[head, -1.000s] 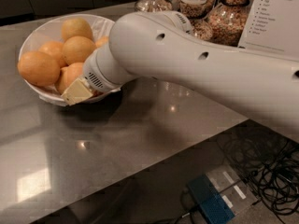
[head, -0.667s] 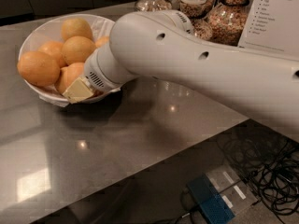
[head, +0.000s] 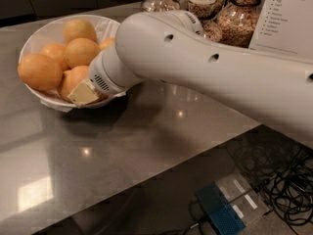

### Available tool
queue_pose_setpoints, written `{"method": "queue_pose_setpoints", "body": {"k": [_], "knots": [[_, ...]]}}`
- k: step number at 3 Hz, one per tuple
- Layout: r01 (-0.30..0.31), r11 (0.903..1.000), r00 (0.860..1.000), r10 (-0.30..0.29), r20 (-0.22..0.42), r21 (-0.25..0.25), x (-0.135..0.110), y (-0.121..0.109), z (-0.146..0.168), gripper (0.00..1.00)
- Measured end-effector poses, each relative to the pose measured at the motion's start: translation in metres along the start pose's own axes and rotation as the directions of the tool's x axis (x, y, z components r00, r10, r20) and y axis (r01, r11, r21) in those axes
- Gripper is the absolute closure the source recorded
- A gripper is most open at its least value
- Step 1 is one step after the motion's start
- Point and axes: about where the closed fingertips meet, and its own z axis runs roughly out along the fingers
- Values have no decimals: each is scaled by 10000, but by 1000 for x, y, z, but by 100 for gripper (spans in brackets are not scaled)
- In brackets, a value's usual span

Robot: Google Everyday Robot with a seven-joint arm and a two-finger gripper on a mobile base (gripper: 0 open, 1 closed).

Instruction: Pick orange from white bowl

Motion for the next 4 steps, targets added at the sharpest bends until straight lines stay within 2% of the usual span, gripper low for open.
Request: {"method": "queue_pose_setpoints", "body": {"k": [1,2,4], "knots": [[0,10000,10000,0,0,0,0,0,0,100],[1,10000,10000,-1,0,0,0,0,0,100],[752,9951,9945,-796,683,639,-34,-11,-39,100]]}}
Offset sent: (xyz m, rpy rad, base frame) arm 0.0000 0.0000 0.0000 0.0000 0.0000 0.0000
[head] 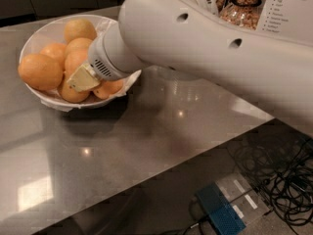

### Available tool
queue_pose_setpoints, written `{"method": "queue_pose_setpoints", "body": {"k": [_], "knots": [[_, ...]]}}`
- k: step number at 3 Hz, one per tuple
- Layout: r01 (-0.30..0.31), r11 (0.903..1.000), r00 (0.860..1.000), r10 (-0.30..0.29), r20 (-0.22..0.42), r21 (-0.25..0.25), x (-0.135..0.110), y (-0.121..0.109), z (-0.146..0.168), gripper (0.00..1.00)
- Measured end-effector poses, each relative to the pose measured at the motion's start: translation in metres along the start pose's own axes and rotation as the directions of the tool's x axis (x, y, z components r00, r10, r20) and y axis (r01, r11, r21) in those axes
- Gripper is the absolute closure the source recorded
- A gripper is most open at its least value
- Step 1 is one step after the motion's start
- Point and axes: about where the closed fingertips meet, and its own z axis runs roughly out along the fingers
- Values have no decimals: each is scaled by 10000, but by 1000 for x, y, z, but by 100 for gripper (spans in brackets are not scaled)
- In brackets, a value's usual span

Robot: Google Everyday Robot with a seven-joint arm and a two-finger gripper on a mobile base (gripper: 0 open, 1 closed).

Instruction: Pick orange from white bowl

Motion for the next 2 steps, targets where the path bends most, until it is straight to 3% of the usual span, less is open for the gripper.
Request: {"method": "queue_pose_setpoints", "body": {"k": [1,2], "knots": [[253,9987,9987,-272,426,442,-13,-15,-22,100],[253,9987,9987,-272,426,442,-13,-15,-22,100]]}}
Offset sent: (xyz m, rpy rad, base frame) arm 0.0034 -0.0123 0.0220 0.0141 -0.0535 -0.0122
